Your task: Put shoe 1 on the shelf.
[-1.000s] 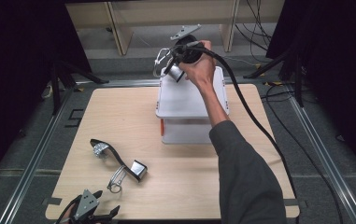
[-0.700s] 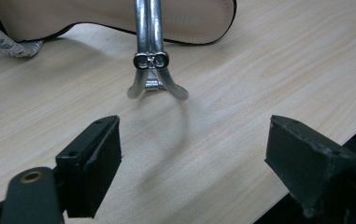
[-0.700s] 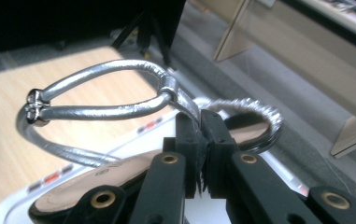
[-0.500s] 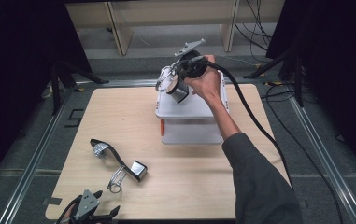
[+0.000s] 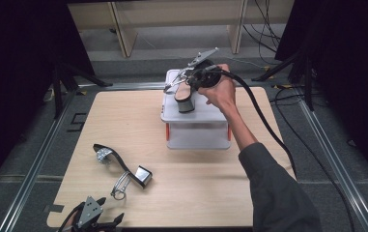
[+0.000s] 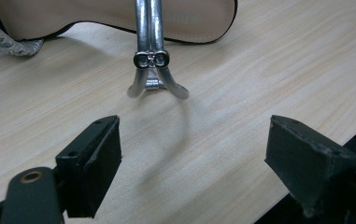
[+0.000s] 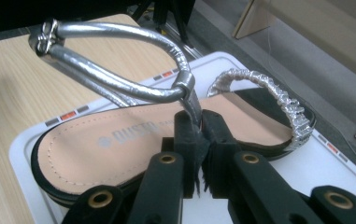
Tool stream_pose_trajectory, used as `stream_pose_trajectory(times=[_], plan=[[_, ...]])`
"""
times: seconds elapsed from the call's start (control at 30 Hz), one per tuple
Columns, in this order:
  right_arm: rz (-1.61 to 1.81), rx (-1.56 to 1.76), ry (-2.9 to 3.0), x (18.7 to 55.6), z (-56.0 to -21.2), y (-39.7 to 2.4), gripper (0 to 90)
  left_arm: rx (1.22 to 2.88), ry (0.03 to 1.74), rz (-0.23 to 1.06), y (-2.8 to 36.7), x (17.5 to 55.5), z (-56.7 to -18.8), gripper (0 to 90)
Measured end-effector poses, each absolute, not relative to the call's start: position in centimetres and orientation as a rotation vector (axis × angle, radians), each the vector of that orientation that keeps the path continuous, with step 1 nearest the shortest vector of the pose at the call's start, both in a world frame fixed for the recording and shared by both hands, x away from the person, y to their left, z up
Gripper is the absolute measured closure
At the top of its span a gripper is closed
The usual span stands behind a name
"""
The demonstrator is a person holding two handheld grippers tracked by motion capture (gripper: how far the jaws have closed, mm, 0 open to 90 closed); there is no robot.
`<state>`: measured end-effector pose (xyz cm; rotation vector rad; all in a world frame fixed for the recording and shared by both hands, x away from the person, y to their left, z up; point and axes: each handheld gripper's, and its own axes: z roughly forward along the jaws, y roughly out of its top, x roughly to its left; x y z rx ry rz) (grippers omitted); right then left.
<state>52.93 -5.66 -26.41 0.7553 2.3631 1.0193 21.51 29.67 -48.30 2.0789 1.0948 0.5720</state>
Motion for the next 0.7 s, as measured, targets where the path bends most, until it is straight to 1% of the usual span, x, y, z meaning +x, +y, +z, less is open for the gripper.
stream_pose_trajectory(times=[0.23,0.33,0.37,0.43,0.5,0.57,0.63,0.7], plan=[[1.022,0.773,2.371,53.1,-27.5,-6.8,82.9,2.087,1.088,0.579,29.7,21.5,-48.3,17.7],[1.016,0.774,2.360,53.0,-27.2,-7.1,75.0,2.077,1.095,0.574,29.7,21.5,-48.3,17.7],[1.012,0.791,2.357,52.9,-27.1,-7.2,70.6,2.084,1.089,0.576,29.7,21.5,-48.3,17.7],[0.987,0.806,2.324,52.6,-27.0,-7.3,58.2,2.073,1.096,0.576,29.6,21.5,-48.4,17.7],[0.991,0.873,2.321,51.8,-26.5,-7.5,50.9,2.079,1.096,0.573,29.7,21.5,-48.3,17.7],[1.001,0.821,2.305,51.2,-26.2,-7.9,46.4,2.083,1.092,0.578,29.7,21.5,-48.3,17.7],[1.003,0.927,2.320,49.8,-25.7,-8.2,42.8,2.083,1.095,0.581,29.7,21.5,-48.3,17.7],[1.038,0.918,2.301,48.7,-25.2,-8.7,41.2,2.074,1.097,0.578,29.6,21.5,-48.3,17.7]])
